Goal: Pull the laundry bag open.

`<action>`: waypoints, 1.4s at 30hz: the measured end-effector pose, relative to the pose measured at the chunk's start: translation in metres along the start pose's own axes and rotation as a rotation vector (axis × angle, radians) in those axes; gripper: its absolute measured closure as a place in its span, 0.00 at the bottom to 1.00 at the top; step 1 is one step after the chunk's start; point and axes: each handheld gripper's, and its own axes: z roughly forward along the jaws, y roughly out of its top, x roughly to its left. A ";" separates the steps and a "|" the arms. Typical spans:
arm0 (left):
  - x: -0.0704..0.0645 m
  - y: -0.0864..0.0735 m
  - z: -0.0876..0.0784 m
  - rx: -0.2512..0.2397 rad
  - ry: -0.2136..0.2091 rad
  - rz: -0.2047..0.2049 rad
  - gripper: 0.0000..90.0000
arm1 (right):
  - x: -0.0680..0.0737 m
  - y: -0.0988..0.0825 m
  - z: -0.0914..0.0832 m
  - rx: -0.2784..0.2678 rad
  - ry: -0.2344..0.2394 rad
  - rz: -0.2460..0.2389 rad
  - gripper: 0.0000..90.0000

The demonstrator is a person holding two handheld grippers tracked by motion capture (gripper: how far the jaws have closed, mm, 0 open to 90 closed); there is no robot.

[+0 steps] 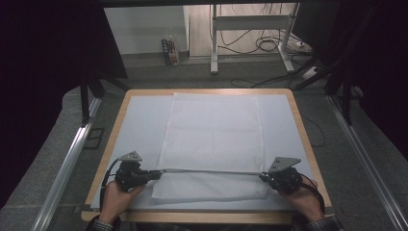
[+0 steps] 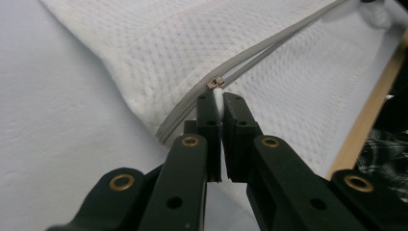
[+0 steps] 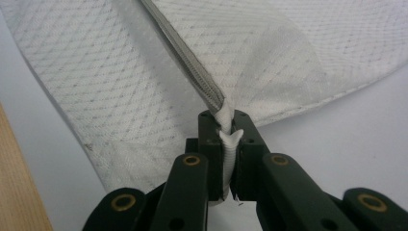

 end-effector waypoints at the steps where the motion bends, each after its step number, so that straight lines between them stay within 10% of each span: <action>1: 0.001 0.000 -0.001 -0.001 0.004 -0.003 0.97 | 0.000 0.000 0.000 0.000 0.001 0.002 0.93; 17: 0.012 -0.013 -0.015 -0.004 0.077 -0.040 0.97 | -0.003 -0.003 -0.002 -0.001 -0.001 0.029 0.94; 24: 0.008 -0.012 -0.006 0.071 0.118 -0.029 0.97 | 0.000 -0.003 0.000 0.022 0.003 0.020 0.93; 33: 0.007 -0.014 -0.003 0.097 0.144 -0.021 0.97 | 0.001 -0.010 -0.001 0.053 0.060 0.050 0.63; 42: 0.006 -0.019 -0.007 0.092 0.144 -0.029 0.96 | -0.002 -0.026 -0.014 0.050 0.021 0.103 0.48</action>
